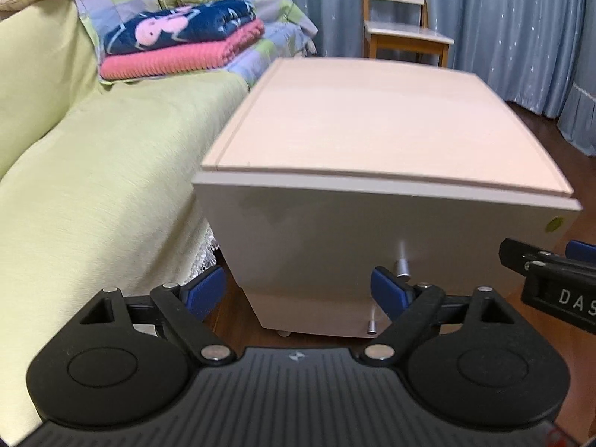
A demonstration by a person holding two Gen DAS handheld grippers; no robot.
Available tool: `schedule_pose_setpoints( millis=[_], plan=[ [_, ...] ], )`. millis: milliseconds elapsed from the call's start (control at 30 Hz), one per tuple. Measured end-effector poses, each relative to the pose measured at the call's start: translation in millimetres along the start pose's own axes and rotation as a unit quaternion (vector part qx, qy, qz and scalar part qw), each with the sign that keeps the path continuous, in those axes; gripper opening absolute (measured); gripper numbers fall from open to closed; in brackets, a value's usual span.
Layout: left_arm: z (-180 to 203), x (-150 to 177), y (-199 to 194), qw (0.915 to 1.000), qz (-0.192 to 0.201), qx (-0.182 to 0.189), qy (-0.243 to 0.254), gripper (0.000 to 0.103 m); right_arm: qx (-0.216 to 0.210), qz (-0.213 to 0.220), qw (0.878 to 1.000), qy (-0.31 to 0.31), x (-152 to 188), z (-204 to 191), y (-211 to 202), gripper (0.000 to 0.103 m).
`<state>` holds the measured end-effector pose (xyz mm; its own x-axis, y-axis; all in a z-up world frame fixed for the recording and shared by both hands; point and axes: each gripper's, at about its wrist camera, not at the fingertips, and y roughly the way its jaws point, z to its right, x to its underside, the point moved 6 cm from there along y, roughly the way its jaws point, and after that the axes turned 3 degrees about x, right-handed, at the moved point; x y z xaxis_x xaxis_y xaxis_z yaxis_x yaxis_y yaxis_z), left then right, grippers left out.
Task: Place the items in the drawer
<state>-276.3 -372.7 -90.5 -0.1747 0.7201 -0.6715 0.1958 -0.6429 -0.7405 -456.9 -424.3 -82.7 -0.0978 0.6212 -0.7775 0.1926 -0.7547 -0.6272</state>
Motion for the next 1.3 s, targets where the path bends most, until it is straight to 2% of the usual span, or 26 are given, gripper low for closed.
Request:
schedule_pose_setpoints(
  millis=[267,367,433,567,867,1033,1300],
  plan=[
    [-5,-9,-35,0.9998,0.006,-0.010,-0.015,0.089,-0.017,0.008,1.000,-0.007,-16,1,-26,0.092],
    [-9,-9,-45,0.9997,0.004,-0.010,-0.024,0.090,-0.024,0.011,1.000,-0.010,-18,-3,-36,0.099],
    [-10,-9,-51,0.9995,0.002,-0.015,-0.028,0.095,-0.028,0.008,1.000,-0.012,-18,-4,-40,0.101],
    [-13,-9,-61,0.9992,0.005,-0.021,-0.032,0.097,-0.037,-0.001,0.999,-0.012,-19,-7,-47,0.101],
    [-10,-16,-82,0.9995,0.013,-0.012,-0.028,0.098,-0.021,-0.013,1.000,-0.009,-17,-1,-64,0.102],
    [1,-14,-90,0.9997,0.009,0.012,-0.017,0.099,0.003,0.004,1.000,-0.023,-13,8,-77,0.102],
    [21,-6,-95,0.9995,0.008,0.031,0.007,0.099,0.015,0.027,0.999,-0.027,-5,29,-96,0.102]
  ],
)
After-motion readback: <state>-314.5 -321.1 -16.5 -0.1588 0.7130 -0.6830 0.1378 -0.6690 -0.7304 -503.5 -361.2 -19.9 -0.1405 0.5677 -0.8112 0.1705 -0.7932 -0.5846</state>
